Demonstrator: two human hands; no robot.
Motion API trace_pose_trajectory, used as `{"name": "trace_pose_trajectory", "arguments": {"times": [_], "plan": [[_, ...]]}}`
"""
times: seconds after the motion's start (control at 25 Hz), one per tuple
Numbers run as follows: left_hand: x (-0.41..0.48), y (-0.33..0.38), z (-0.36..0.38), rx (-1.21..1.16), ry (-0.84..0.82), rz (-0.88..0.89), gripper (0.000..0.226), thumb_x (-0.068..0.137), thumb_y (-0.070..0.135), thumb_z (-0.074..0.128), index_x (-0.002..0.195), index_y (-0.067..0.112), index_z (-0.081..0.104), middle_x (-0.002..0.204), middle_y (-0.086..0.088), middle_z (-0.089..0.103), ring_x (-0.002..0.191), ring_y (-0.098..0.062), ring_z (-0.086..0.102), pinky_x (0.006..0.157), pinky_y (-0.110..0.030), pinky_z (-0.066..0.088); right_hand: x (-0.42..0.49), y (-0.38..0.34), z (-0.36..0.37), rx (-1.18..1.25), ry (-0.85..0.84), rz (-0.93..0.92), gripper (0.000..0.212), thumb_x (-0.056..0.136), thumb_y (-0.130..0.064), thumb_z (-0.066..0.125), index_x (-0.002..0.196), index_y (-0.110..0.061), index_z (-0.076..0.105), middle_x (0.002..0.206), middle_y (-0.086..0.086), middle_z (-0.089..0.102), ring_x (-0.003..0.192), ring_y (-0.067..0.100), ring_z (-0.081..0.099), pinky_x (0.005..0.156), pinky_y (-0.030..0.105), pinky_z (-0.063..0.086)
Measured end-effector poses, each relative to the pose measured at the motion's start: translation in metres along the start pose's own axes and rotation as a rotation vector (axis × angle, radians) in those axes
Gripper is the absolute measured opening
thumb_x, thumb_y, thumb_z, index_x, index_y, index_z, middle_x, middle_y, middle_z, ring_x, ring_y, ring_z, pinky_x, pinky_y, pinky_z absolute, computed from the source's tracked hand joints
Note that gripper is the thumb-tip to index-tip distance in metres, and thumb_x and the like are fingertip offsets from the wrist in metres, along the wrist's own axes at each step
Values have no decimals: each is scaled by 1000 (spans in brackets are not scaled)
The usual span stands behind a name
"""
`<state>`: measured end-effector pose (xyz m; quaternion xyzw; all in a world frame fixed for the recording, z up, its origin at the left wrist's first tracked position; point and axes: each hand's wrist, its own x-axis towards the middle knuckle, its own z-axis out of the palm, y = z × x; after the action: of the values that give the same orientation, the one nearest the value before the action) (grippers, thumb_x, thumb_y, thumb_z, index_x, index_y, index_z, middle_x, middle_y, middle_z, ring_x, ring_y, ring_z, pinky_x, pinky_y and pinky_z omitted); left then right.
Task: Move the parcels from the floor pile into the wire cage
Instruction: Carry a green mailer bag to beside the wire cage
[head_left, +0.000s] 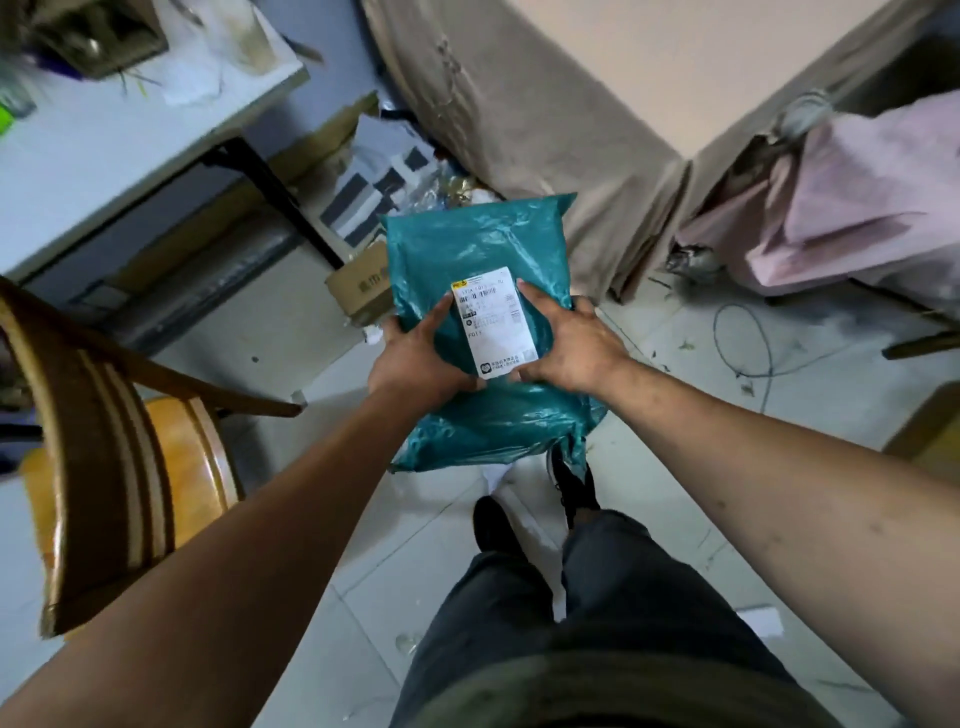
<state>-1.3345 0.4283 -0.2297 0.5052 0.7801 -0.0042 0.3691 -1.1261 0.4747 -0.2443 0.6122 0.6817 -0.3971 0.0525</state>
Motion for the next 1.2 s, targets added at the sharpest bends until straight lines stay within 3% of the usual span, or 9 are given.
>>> {"name": "trace_pose_trajectory", "arguments": {"times": [0.24, 0.52, 1.2], "plan": [[-50, 65, -12, 162, -15, 162, 118, 62, 53, 89, 154, 60, 15, 150, -9, 22, 120, -37, 60, 102, -51, 53, -87, 23, -34, 109, 162, 130, 123, 60, -59, 88, 150, -65, 4, 142, 9, 36, 126, 33, 54, 107, 40, 45], [-81, 169, 21, 285, -78, 477, 115, 65, 45, 88, 155, 58, 18, 150, -9, 25, 113, -32, 63, 101, -38, 50, -164, 97, -63, 231, 377, 331, 119, 62, -62, 86, 151, -63, 6, 132, 9, 40, 115, 34, 59, 100, 41, 51], [-193, 514, 269, 652, -338, 1097, 113, 62, 55, 88, 154, 58, 23, 146, -9, 35, 120, -34, 60, 102, -39, 50, -363, 411, -139, 565, 696, 856, 109, 71, -56, 80, 155, -55, 10, 156, 14, 23, 128, 39, 52, 104, 47, 49]]}}
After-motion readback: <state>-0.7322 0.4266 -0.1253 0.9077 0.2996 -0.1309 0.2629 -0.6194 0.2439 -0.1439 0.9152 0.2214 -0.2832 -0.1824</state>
